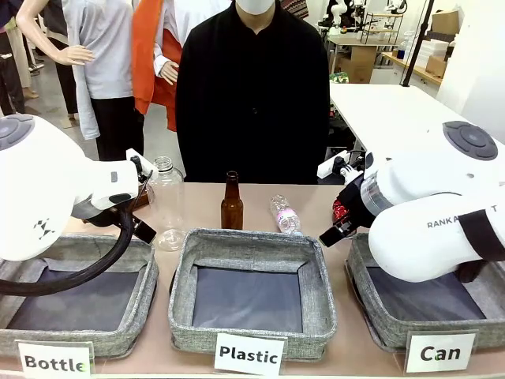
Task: Sort the can waste into the basket.
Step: Pick up the can waste from the table and place it in the right Fabric basket.
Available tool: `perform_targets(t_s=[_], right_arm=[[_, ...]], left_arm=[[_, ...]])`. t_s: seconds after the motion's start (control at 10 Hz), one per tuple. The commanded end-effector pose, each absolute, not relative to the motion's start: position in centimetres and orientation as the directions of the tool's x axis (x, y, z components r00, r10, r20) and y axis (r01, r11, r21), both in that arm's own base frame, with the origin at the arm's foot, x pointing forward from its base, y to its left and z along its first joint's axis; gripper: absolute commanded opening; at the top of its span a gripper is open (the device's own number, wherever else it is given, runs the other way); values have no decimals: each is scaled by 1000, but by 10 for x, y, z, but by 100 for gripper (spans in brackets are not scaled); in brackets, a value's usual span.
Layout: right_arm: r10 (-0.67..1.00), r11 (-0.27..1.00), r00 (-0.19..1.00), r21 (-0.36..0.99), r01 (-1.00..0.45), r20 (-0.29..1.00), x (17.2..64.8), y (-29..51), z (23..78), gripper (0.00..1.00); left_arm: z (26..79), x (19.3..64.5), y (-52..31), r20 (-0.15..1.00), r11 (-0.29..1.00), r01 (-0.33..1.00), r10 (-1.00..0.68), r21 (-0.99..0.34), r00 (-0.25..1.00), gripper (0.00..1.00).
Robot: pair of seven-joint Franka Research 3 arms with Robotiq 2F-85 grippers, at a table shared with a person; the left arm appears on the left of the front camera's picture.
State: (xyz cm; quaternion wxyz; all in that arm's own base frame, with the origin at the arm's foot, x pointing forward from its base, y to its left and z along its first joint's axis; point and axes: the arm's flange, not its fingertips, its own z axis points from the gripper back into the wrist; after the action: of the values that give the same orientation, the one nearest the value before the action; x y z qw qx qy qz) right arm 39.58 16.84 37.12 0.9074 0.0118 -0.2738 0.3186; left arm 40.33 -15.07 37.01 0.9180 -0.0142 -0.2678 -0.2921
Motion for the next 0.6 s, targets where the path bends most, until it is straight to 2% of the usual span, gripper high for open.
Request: perform_targets(t_s=[0.0,0.5], right_arm=[[571,797,647,-153,-584,505,396,168,371,100],[572,797,647,-153,-585,504,396,168,371,100]], left_arm=[[370,403,-151,500,829,544,-529,131,686,100],[370,403,-151,500,829,544,-529,130,686,100]])
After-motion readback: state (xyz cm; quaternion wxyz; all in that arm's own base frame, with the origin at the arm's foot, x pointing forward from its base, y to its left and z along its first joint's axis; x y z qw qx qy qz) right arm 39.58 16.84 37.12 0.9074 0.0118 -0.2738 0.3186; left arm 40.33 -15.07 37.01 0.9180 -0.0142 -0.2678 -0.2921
